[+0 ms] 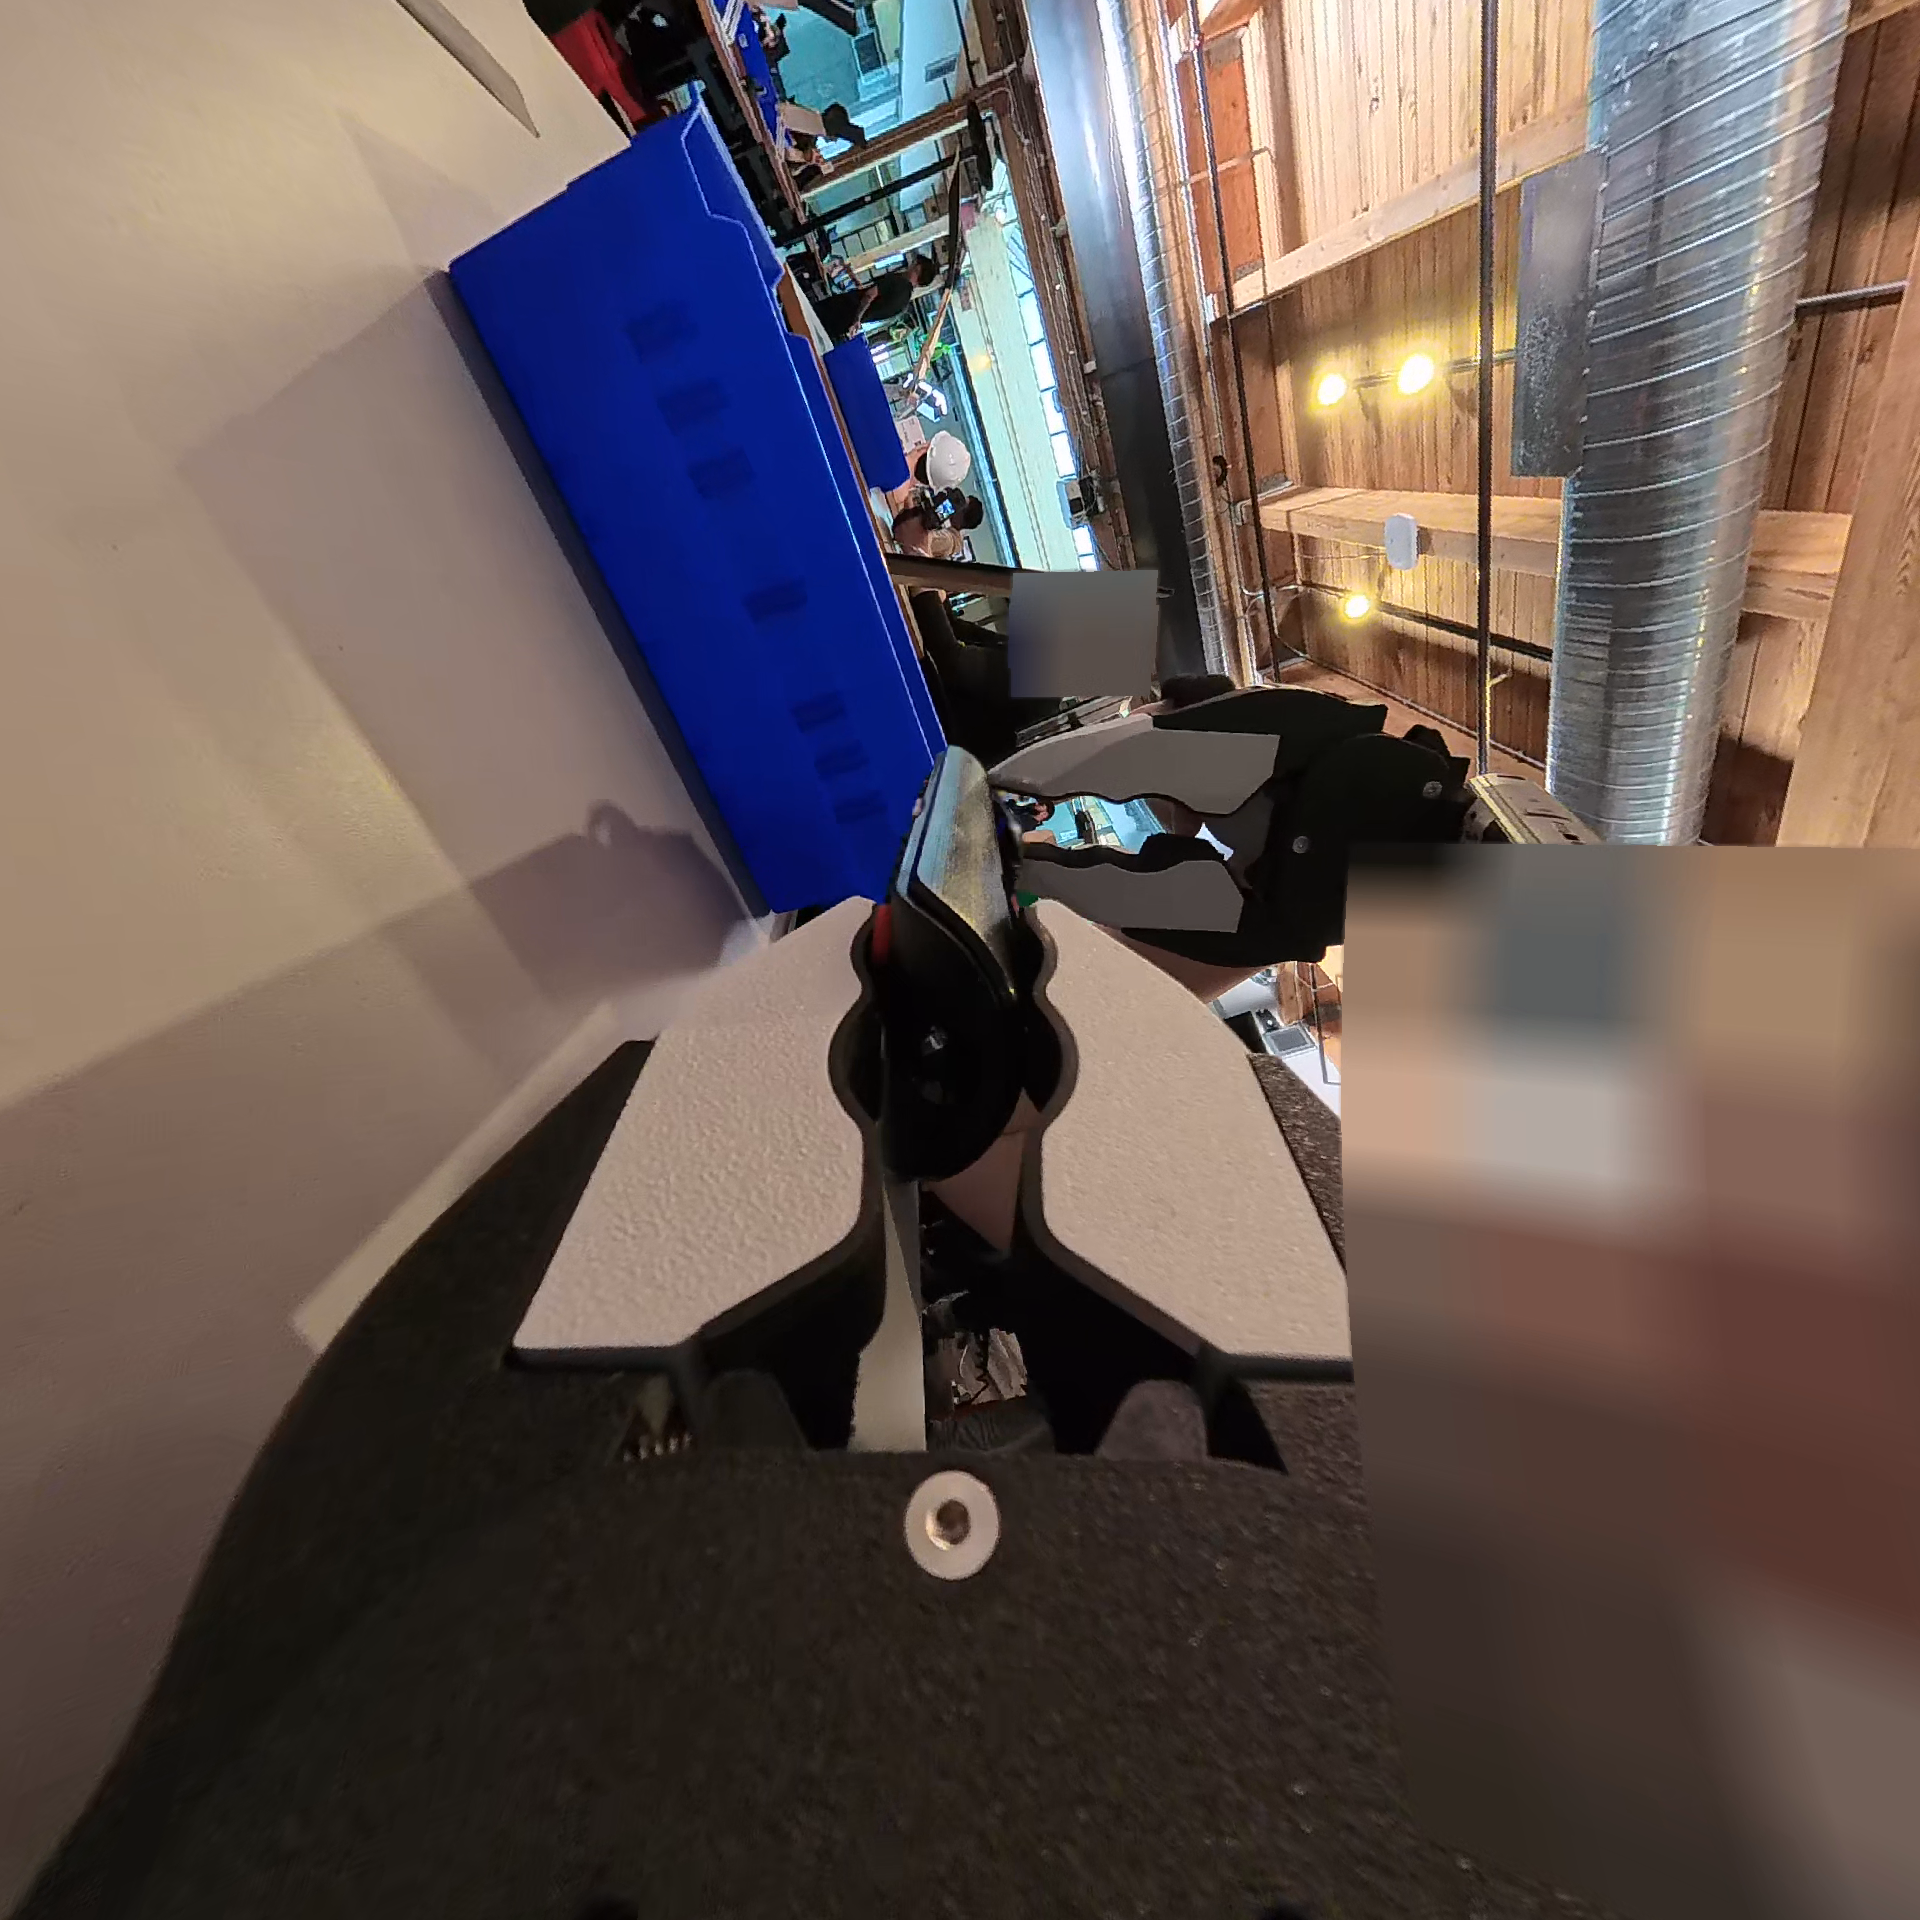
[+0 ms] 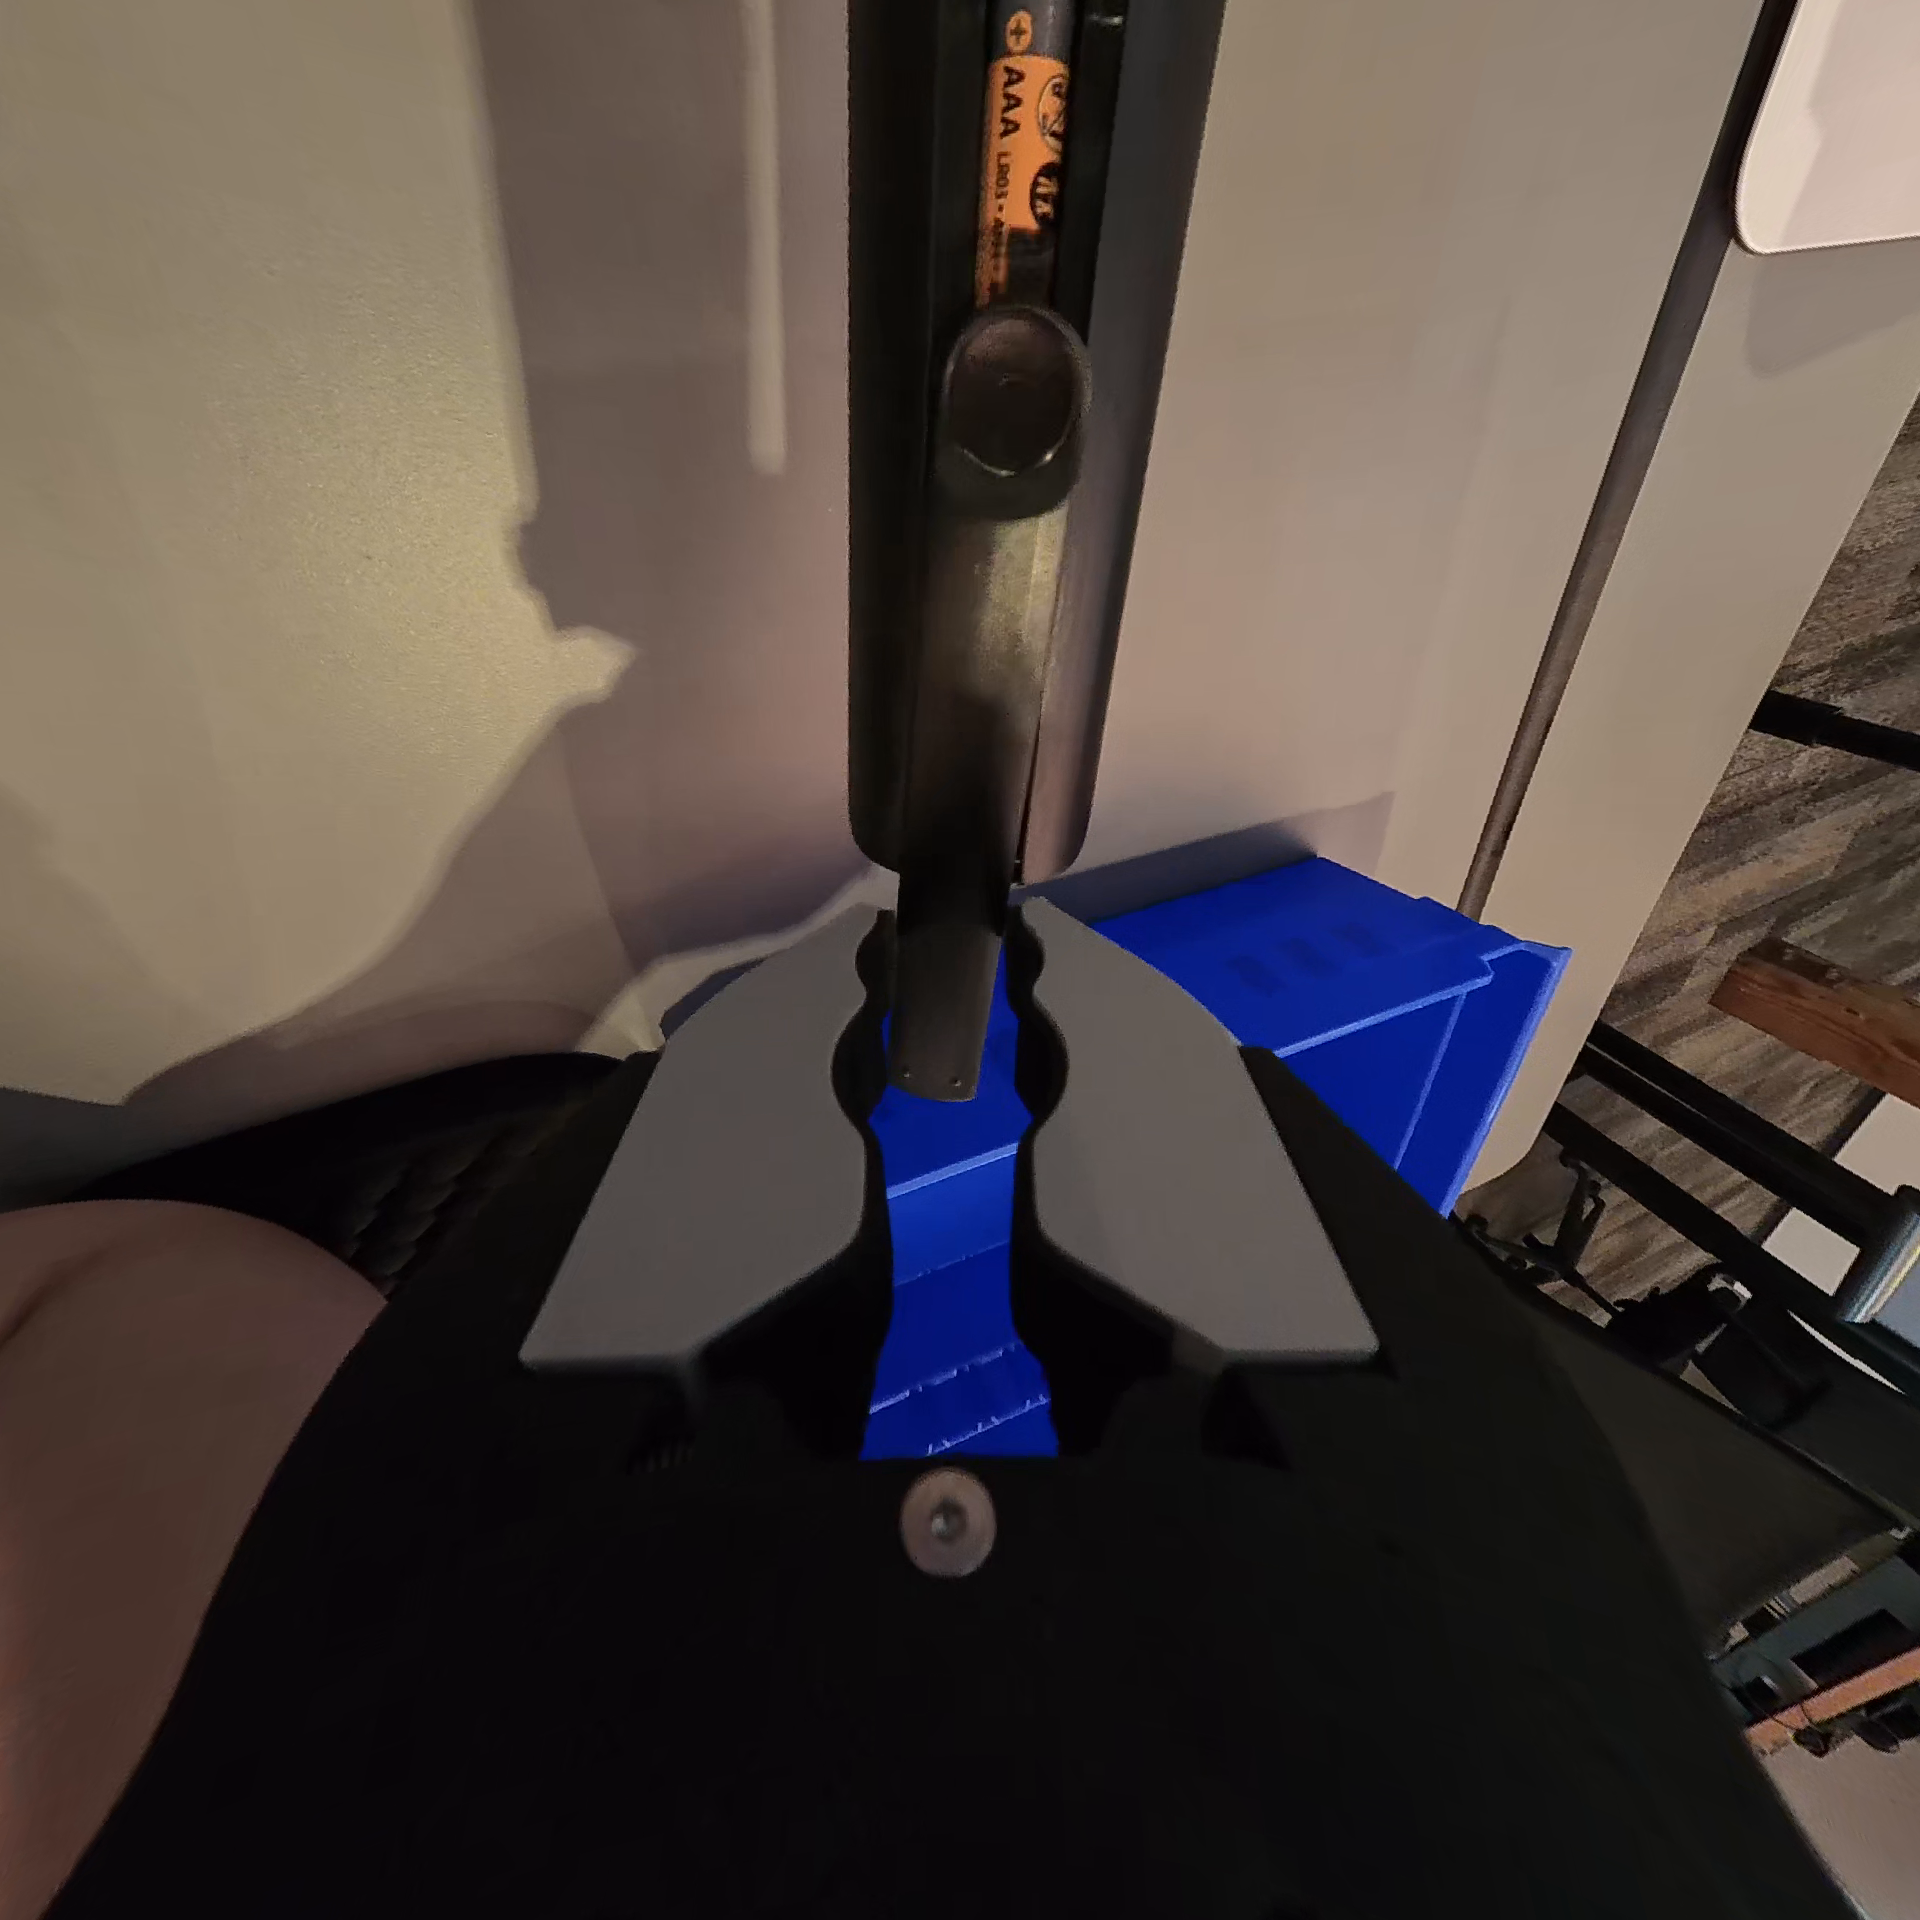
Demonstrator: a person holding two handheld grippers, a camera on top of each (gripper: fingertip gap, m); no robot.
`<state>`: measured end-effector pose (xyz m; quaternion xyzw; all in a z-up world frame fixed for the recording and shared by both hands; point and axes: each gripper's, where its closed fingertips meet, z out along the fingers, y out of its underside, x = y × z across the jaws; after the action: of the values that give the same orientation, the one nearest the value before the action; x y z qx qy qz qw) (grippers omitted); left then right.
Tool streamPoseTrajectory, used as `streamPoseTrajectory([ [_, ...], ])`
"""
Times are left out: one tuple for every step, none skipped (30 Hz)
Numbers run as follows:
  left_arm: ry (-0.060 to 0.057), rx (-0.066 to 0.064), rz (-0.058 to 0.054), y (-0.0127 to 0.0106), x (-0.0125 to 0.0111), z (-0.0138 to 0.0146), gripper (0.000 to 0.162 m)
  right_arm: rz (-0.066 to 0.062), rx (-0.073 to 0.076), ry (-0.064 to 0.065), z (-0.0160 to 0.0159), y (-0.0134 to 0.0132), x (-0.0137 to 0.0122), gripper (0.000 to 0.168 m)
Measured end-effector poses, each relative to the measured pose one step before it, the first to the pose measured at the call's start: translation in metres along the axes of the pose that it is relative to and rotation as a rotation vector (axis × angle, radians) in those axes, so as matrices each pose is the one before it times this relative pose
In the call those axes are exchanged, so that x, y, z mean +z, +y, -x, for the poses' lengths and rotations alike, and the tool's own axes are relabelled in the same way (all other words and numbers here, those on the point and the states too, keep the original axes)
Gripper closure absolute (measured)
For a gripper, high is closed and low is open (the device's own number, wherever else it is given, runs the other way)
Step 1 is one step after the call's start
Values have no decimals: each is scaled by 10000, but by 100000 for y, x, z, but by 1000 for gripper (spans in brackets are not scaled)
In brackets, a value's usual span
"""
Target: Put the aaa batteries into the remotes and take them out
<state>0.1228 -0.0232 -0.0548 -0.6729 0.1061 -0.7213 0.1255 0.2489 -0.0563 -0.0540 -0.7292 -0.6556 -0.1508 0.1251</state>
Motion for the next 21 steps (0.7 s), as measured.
streamPoseTrajectory([
  [3,3,1,-11,-10,-8,139,-7,-5,45,-62,-9,5,145],
  [-1,16,-1,-10,3,-16,139,19,-10,45,-71,22,21,145],
  [14,-1,5,13,17,-31,139,15,-7,29,-68,37,11,145],
  [28,-8,-6,3,14,-44,139,-12,2,-6,-15,-8,8,144],
  [26,-6,11,24,12,-40,139,-25,-3,-6,-11,-33,3,144],
  [15,-10,-2,-9,1,-14,139,-25,-14,15,-23,-29,-18,143],
  [5,-6,-3,-14,-8,-9,139,-15,-12,22,-18,-16,-20,143],
  [16,-17,-5,-7,-8,-2,139,-13,-4,21,-15,-14,-30,142],
  [28,-23,-5,-20,-8,-28,139,-22,0,24,-33,-26,-38,142],
  [19,-16,-11,-31,-13,-21,139,-30,-3,38,-58,-26,-42,141],
  [-1,1,-23,-41,-33,1,139,-35,0,43,-58,-33,-51,140],
  [-10,13,-3,-34,-25,-2,139,-35,-4,57,-67,-21,-68,140],
  [-13,12,1,-25,-29,11,139,-54,-7,76,-91,-13,-89,137],
  [-10,7,-36,-62,-33,8,139,-103,13,61,-92,-57,-149,136],
  [8,-15,-27,-57,-40,-19,139,-168,34,46,-84,-94,-216,138],
  [17,-13,-11,-41,-22,-15,139,-231,42,114,-228,-167,-291,138],
  [2,-4,-29,-54,-38,-16,139,-317,49,110,-282,-287,-307,136],
  [-1,9,-29,-60,-36,-22,139,-441,31,-29,-127,-482,-266,137],
  [9,-3,-17,-50,-35,-30,139,-451,-1,-37,-151,-554,-161,137],
  [26,-11,-25,-62,-39,-59,139,-350,-36,20,-250,-477,-40,137],
  [46,-28,-21,-61,-23,-83,139,-310,-75,-134,-19,-437,111,138],
])
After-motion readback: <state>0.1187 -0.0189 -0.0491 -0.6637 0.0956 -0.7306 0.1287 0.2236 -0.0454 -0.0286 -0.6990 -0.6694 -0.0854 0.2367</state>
